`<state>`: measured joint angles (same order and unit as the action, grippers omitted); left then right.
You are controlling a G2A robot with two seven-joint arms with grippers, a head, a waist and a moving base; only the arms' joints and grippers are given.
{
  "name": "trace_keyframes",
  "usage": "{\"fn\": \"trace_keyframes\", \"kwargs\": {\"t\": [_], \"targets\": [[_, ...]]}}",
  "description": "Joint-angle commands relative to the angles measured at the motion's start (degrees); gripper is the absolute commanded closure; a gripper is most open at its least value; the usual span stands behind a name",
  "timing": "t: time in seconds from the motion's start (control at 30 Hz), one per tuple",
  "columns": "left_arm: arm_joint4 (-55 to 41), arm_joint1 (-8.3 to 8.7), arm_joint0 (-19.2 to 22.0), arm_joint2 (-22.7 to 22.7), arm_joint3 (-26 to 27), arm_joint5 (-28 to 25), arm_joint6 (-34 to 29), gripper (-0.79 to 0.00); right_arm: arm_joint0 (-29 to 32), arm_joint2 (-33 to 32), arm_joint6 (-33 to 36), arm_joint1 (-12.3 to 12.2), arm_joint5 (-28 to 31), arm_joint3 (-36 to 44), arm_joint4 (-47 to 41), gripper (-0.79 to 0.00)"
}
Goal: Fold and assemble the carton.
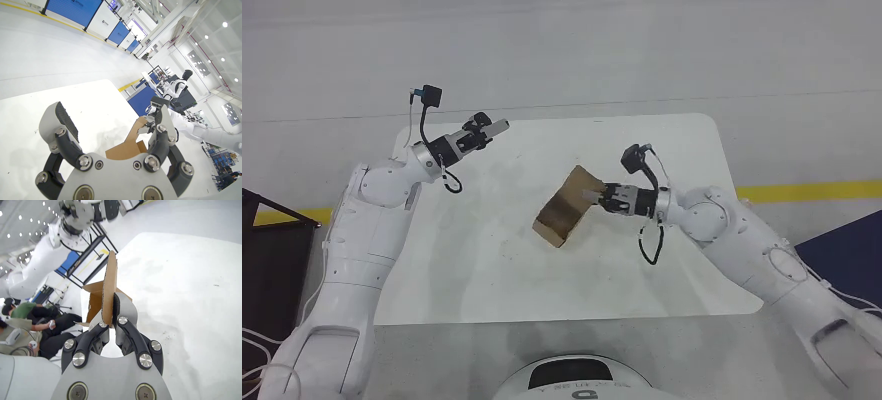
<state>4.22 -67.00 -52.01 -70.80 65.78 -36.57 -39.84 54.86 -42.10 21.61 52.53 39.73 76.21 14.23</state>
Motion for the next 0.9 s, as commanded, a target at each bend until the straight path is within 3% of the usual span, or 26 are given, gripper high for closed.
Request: {"fn": "trace_keyframes", "kwargs": {"t": [0.0, 0.3, 0.33, 0.37, 0.4, 0.63, 0.87], "targets": [[0.0, 0.0, 0.0, 0.0, 0.0, 0.0, 0.0, -0.785, -1.24, 0.83, -0.59, 0.68, -0.06, -1.61, 3.78, 0.0], [0.0, 0.0, 0.0, 0.0, 0.0, 0.0, 0.0, -0.785, -4.86, -0.93, -4.65, 1.73, -1.43, -6.01, 14.61, 0.0], [0.0, 0.0, 0.0, 0.0, 0.0, 0.0, 0.0, -0.785, -4.99, -1.18, -4.78, 1.7, -2.45, -5.66, 16.66, -0.083], [0.0, 0.0, 0.0, 0.0, 0.0, 0.0, 0.0, -0.785, -5.28, -1.53, -5.01, 1.63, -4.38, -5.05, 19.71, -0.554], [0.0, 0.0, 0.0, 0.0, 0.0, 0.0, 0.0, -0.785, -5.33, -1.8, -5.51, 1.54, -7.57, -3.87, 23.9, -0.785], [0.0, 0.0, 0.0, 0.0, 0.0, 0.0, 0.0, -0.785, 1.55, -6.3, -9.46, -0.22, -24.39, 10.1, 40.98, -0.785], [0.0, 0.0, 0.0, 0.0, 0.0, 0.0, 0.0, -0.785, 13.99, -15.12, -12.63, -2.65, -42.39, 21.7, 51.46, -0.785]]}}
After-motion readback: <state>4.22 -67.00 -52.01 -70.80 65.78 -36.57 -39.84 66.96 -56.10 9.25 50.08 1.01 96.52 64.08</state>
